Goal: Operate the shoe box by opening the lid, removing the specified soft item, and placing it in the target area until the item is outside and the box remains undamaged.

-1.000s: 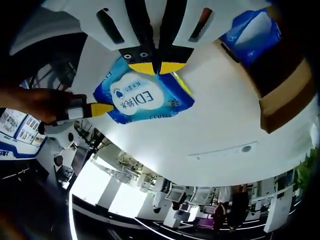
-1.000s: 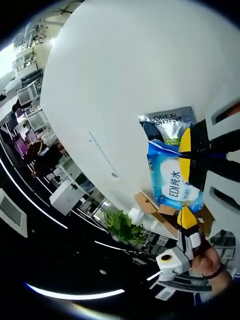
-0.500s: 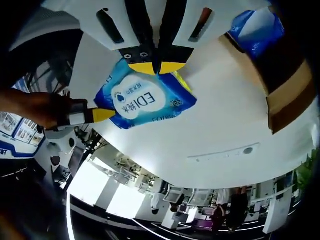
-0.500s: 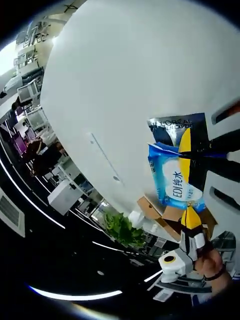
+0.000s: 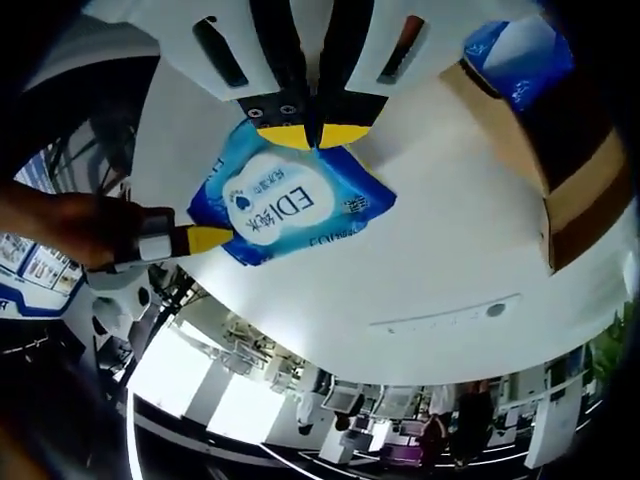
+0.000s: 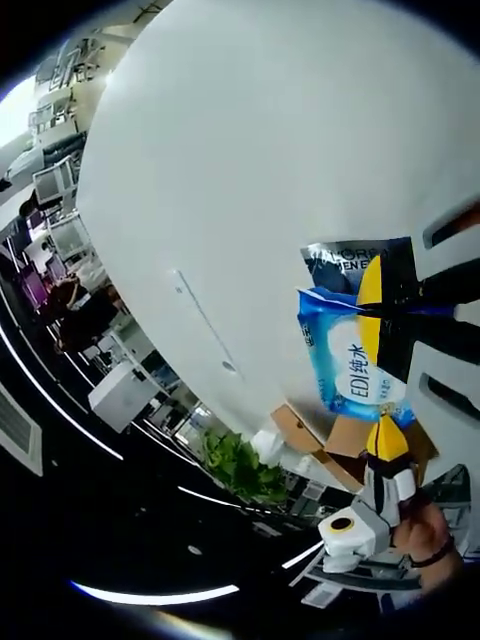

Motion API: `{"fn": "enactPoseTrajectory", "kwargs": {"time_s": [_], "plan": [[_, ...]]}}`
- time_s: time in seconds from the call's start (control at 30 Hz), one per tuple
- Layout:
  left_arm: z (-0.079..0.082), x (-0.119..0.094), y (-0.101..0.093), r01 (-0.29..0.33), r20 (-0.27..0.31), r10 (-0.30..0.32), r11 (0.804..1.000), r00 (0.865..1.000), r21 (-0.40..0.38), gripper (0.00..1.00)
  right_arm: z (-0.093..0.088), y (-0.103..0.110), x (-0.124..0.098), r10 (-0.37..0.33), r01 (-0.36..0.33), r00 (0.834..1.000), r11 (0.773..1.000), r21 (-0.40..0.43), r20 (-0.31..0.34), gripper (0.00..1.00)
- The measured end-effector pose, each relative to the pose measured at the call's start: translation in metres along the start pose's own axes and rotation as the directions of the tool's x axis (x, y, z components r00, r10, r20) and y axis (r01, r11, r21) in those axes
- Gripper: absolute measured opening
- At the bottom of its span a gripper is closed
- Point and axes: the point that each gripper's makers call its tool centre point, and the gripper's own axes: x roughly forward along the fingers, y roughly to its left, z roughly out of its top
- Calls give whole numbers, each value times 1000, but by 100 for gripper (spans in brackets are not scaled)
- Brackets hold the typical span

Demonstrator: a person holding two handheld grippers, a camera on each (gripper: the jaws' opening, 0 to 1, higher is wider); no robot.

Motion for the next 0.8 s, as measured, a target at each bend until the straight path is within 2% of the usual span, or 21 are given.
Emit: {"fn": "enactPoseTrajectory", "kwargs": {"time_s": [0.53,0.8], "plan": [[-1,9,5,-17,-13,16,1000,1000,-15,0,0,-7,9,-4,4,1000,1000,-5,-15,0],[-4,14,8,-39,-33,40,999,999,29,0,0,-11,14,-5,4,1000,1000,-5,-23,0]]}}
